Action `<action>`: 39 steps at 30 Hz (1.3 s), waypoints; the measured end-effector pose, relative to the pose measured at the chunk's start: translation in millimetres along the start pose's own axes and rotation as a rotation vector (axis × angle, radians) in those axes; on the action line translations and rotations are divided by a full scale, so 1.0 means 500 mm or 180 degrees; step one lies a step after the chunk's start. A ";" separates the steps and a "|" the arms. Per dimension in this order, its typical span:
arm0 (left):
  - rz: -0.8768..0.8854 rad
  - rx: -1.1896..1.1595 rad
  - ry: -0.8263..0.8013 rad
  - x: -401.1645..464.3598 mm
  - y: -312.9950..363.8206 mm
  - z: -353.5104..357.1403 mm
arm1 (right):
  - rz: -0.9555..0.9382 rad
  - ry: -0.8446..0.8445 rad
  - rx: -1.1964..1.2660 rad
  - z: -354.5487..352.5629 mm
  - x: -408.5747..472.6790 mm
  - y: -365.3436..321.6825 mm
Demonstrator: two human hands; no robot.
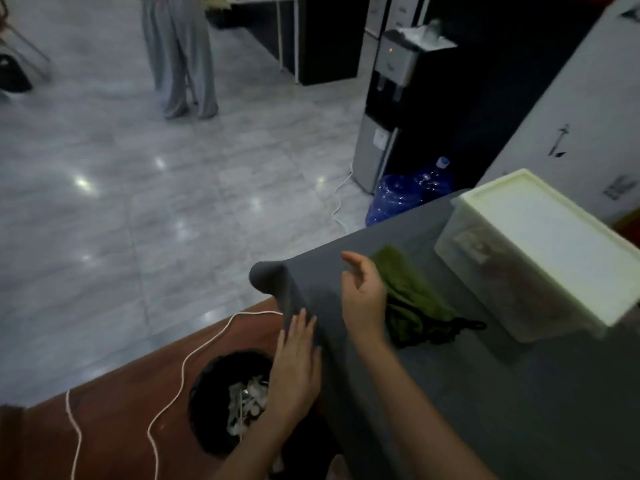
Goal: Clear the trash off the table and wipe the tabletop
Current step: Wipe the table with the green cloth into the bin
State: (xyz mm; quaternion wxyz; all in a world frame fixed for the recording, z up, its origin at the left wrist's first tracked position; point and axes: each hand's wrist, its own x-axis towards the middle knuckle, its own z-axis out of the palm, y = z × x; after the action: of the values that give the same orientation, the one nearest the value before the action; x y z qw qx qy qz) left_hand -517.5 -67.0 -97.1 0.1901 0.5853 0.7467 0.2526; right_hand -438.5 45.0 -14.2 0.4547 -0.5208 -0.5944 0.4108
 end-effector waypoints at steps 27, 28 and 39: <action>0.2529 0.1951 -0.2049 -0.098 0.366 0.187 | 0.1910 -0.0387 -0.3484 -0.604 -0.388 0.089; 0.2674 0.1924 -0.2213 -0.127 0.381 0.202 | 0.2068 -0.0148 -0.3399 -0.622 -0.445 0.087; 0.4058 0.2118 -0.2951 -0.339 0.539 0.275 | 0.3360 0.1591 -0.2917 -0.743 -0.835 0.076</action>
State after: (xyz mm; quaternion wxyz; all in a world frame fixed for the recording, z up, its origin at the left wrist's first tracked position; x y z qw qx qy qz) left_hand -186.9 -159.7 -47.5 0.1162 0.9629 0.1569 -0.1861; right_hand -50.9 -359.3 -4.9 0.0556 -0.9527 -0.2555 0.1547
